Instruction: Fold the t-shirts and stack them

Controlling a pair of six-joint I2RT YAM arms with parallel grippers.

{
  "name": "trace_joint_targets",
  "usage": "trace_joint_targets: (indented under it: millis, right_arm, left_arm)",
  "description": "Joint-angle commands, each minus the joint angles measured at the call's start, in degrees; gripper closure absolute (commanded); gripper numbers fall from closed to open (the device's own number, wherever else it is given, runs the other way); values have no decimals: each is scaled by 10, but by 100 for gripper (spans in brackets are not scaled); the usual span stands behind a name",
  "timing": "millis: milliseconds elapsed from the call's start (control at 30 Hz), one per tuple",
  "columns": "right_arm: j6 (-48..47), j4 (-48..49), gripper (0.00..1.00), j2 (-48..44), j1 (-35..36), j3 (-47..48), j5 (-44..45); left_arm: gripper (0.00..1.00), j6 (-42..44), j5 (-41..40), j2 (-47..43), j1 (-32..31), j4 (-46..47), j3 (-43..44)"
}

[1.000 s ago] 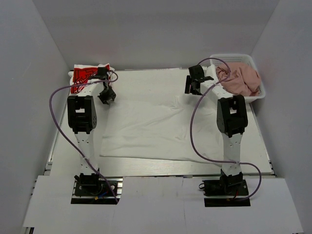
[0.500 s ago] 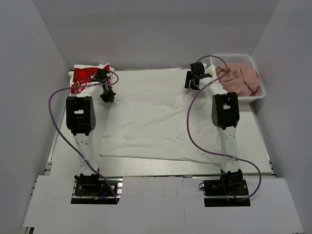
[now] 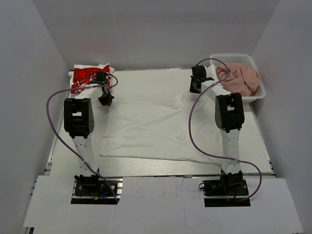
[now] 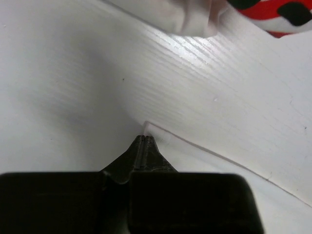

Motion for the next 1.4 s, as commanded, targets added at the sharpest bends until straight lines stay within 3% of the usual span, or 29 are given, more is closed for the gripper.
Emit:
trace_joint_targets:
  millis: [0, 67, 233, 400, 667, 833, 867, 933, 967, 1000, 1033, 1067, 1100, 1167, 1200, 1233, 1367]
  right_arm:
    - [-22, 33, 100, -62, 8, -19, -4]
    - [-34, 46, 100, -107, 12, -39, 1]
    - [-36, 70, 100, -226, 25, -208, 19]
    - [-15, 79, 100, -403, 34, -357, 21]
    - [27, -15, 100, -669, 45, -569, 75]
    - [66, -107, 100, -795, 47, -641, 110]
    - [102, -156, 100, -804, 47, -659, 130]
    - [138, -160, 100, -836, 46, -675, 119]
    - [170, -181, 100, -845, 45, -682, 113]
    - [180, -191, 83, -848, 44, -688, 117]
    - [213, -207, 79, -853, 44, -688, 132]
    - [247, -249, 76, -859, 45, -688, 144]
    - [269, -260, 52, -860, 44, -695, 160]
    - [283, -274, 24, -873, 45, -698, 164]
    - [287, -272, 14, -875, 43, -697, 164]
    - [285, -269, 10, -878, 44, -696, 162]
    - [229, -185, 10, -886, 43, -688, 98]
  left_arm:
    - [100, 12, -19, -67, -2, -4, -17]
    - [100, 17, -4, -91, -2, 10, -33]
    - [100, 17, -17, -167, -2, 32, -120]
    - [100, 17, -10, -278, -13, 75, -229]
    - [100, -12, -4, -464, -24, 116, -417]
    - [100, -85, -93, -545, -24, 84, -478]
    - [100, -85, -100, -546, -24, 77, -485]
    - [100, -131, -134, -546, -24, 53, -485]
    - [93, -149, -152, -525, -18, 16, -480]
    - [85, -169, -159, -511, -11, -6, -475]
    - [76, -207, -172, -494, -11, -28, -457]
    - [60, -221, -193, -475, -11, -74, -445]
    - [27, -231, -199, -440, -11, -95, -431]
    - [10, -241, -193, -415, -11, -122, -393]
    - [4, -241, -187, -405, -11, -129, -384]
    - [4, -241, -178, -405, -11, -129, -377]
    - [1, -193, -98, -426, -19, -85, -371]
